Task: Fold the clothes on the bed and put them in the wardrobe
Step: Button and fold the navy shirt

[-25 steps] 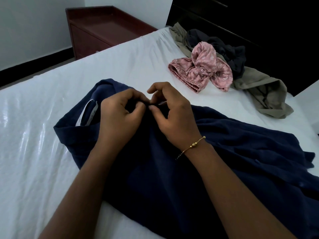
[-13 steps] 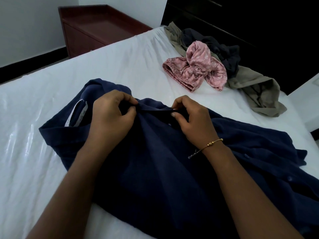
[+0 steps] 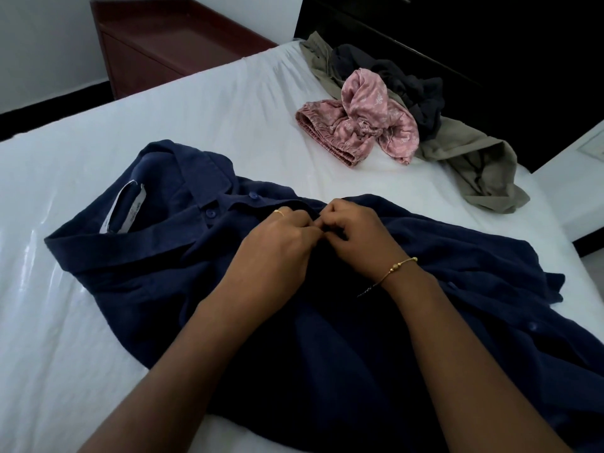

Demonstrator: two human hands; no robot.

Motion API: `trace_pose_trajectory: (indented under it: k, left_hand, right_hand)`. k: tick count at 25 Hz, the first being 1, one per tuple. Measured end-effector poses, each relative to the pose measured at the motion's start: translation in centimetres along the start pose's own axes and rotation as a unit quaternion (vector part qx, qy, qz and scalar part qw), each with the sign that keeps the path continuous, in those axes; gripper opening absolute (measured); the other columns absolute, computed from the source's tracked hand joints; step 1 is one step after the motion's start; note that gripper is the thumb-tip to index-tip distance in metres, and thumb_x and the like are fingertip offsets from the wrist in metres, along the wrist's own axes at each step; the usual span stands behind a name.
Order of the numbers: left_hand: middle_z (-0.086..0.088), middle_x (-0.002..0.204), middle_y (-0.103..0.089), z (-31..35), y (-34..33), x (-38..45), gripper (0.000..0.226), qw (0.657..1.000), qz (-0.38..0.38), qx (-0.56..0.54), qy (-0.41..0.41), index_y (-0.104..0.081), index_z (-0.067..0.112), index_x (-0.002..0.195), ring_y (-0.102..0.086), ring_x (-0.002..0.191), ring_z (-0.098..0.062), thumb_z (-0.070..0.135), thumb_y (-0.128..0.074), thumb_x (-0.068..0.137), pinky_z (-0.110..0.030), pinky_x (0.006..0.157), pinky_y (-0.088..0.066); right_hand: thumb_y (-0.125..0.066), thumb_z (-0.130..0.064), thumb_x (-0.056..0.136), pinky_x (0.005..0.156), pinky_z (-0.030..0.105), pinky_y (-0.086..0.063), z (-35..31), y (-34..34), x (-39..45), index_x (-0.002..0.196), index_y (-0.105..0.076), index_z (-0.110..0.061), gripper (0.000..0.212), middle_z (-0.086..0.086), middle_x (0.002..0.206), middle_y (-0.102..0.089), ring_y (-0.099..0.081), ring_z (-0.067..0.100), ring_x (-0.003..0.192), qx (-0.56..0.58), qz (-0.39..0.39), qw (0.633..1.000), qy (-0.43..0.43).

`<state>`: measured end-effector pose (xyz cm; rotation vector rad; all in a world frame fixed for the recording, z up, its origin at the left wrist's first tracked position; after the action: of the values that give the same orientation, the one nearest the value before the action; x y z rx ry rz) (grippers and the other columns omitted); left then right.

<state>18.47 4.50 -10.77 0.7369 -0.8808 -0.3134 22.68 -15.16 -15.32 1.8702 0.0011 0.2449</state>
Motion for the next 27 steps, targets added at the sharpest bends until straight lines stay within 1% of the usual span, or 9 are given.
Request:
trace_pose_trajectory:
  k: [3, 6, 8, 11, 15, 18, 20, 23, 27]
  left_hand:
    - [0.011, 0.094, -0.061, -2.2, -1.3, -0.7, 0.022, 0.997, -0.008, 0.018, 0.076, -0.076, 0.025, 0.116, -0.057, 0.081, -0.015, 0.018, -0.064, 0.098, -0.041, 0.066, -0.052]
    - [0.013, 0.092, -0.058, -3.5, -2.0, -0.8, 0.015, 0.993, -0.03, 0.031, 0.112, -0.075, 0.03, 0.106, -0.061, 0.081, -0.015, 0.027, -0.075, 0.091, -0.035, 0.064, -0.048]
    - [0.013, 0.094, -0.058, -3.9, -2.8, -1.1, 0.013, 0.991, -0.051, 0.061, 0.11, -0.077, 0.034, 0.101, -0.061, 0.081, -0.014, 0.034, -0.077, 0.089, -0.034, 0.063, -0.048]
    - [0.013, 0.094, -0.056, -4.2, -3.5, -1.2, 0.015, 0.99, -0.079, 0.081, 0.086, -0.079, 0.037, 0.099, -0.06, 0.083, -0.014, 0.043, -0.08, 0.085, -0.033, 0.063, -0.049]
    - [0.018, 0.096, -0.052, -5.4, -2.7, -0.9, 0.027, 0.991, -0.106, 0.022, 0.085, -0.077, 0.033, 0.097, -0.058, 0.086, -0.008, 0.043, -0.089, 0.076, -0.028, 0.067, -0.048]
    - [0.014, 0.093, -0.047, -5.0, -2.3, -0.9, 0.019, 0.992, -0.075, 0.025, 0.1, -0.074, 0.025, 0.09, -0.052, 0.078, -0.01, 0.033, -0.088, 0.08, -0.03, 0.065, -0.047]
    - [0.01, 0.093, -0.055, -3.9, -1.2, -0.6, 0.013, 0.995, -0.019, 0.025, 0.099, -0.071, 0.023, 0.093, -0.055, 0.078, -0.015, 0.029, -0.08, 0.088, -0.034, 0.065, -0.047]
    - [0.009, 0.095, -0.072, -2.4, 0.9, -0.1, 0.011, 0.994, 0.06, 0.021, 0.094, -0.072, 0.022, 0.102, -0.067, 0.083, -0.015, 0.025, -0.076, 0.093, -0.034, 0.068, -0.051]
    - [0.007, 0.092, -0.075, -2.0, 1.8, 0.2, 0.013, 0.989, 0.099, -0.033, 0.108, -0.074, 0.018, 0.1, -0.068, 0.08, -0.01, 0.021, -0.081, 0.089, -0.029, 0.072, -0.053]
  right_hand:
    - [-0.086, -0.004, 0.111, 0.114, 0.047, -0.071, -0.6, 0.6, -0.6, 0.129, -0.1, -0.024, 0.03, -0.001, 0.125, -0.088, -0.075, 0.017, 0.118, 0.028, -0.015, 1.0, 0.0]
    - [-0.095, -0.004, 0.106, 0.107, 0.04, -0.07, -1.0, 1.4, -1.2, 0.137, -0.089, -0.021, 0.035, -0.001, 0.119, -0.091, -0.079, 0.013, 0.109, 0.083, 0.015, 0.996, -0.037]
    - [-0.102, -0.011, 0.102, 0.105, 0.044, -0.077, -1.2, 1.6, -1.3, 0.137, -0.089, -0.021, 0.039, -0.002, 0.113, -0.092, -0.079, 0.012, 0.101, 0.078, 0.032, 0.995, -0.053]
    - [-0.104, -0.022, 0.101, 0.108, 0.051, -0.082, -1.8, 1.6, -1.4, 0.125, -0.098, -0.025, 0.025, -0.005, 0.117, -0.096, -0.081, 0.009, 0.103, 0.044, 0.03, 0.997, -0.047]
    - [-0.1, -0.009, 0.101, 0.106, 0.052, -0.082, -2.4, 2.0, -1.9, 0.122, -0.096, -0.015, 0.023, -0.001, 0.112, -0.095, -0.081, 0.01, 0.099, 0.088, 0.07, 0.992, -0.053]
    - [-0.093, 0.003, 0.104, 0.099, 0.043, -0.076, -3.2, 2.3, -2.5, 0.129, -0.086, -0.009, 0.029, 0.005, 0.107, -0.089, -0.079, 0.013, 0.096, 0.151, 0.08, 0.983, -0.068]
    - [-0.091, 0.007, 0.104, 0.096, 0.038, -0.071, -3.8, 2.5, -2.7, 0.131, -0.08, -0.007, 0.032, 0.009, 0.107, -0.086, -0.076, 0.017, 0.093, 0.174, 0.086, 0.978, -0.071]
    - [-0.09, 0.009, 0.104, 0.095, 0.041, -0.072, -4.3, 3.0, -2.5, 0.135, -0.074, -0.006, 0.038, 0.011, 0.107, -0.083, -0.074, 0.019, 0.09, 0.187, 0.109, 0.974, -0.071]
    - [-0.087, 0.009, 0.106, 0.104, 0.048, -0.077, -5.1, 4.1, -2.3, 0.137, -0.071, -0.006, 0.038, 0.006, 0.109, -0.086, -0.08, 0.013, 0.095, 0.172, 0.12, 0.976, -0.053]
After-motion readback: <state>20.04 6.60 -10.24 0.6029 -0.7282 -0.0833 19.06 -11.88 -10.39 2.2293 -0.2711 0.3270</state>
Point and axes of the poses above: each hand's wrist, its own x-axis towards the middle knuckle, its own y-axis out of the back of the hand, z = x × y, the point moved 4 cm from there along x, towards the middle knuckle
